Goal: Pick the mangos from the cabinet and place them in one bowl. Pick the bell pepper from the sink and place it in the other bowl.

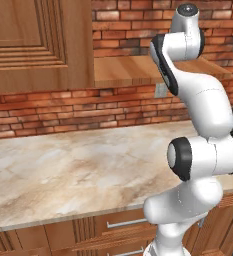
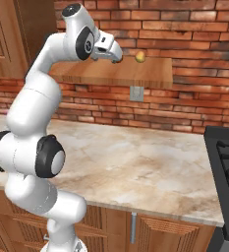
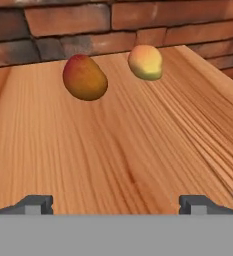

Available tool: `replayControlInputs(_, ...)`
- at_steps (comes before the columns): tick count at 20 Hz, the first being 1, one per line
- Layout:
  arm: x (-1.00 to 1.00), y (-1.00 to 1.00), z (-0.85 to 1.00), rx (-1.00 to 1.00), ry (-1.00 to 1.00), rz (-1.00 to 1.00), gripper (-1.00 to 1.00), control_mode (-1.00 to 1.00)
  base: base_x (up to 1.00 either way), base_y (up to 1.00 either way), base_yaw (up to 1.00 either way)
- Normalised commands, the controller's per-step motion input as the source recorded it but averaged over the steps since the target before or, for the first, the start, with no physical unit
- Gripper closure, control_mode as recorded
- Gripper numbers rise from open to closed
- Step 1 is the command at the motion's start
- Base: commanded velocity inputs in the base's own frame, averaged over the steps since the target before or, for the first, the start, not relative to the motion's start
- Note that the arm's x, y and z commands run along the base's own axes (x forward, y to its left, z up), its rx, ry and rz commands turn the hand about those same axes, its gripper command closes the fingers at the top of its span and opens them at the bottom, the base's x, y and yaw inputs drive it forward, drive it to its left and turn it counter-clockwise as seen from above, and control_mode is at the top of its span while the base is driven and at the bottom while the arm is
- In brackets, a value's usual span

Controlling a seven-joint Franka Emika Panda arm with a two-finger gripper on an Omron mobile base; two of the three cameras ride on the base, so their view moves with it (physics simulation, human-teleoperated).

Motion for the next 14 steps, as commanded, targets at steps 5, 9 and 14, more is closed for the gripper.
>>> replayControlInputs(5, 0.62, -0.04, -0.15, 0.01, 0.02, 0.03, -1.00, -1.00, 0.00, 0.00, 0.00)
replayControlInputs(9, 0.48, 0.00, -0.22, 0.04, -0.02, 0.00, -1.00, -1.00, 0.00, 0.00, 0.00)
replayControlInputs(14, 0.49, -0.01, -0.20, 0.03, -0.01, 0.00, -1.00, -1.00, 0.00, 0.00, 0.00)
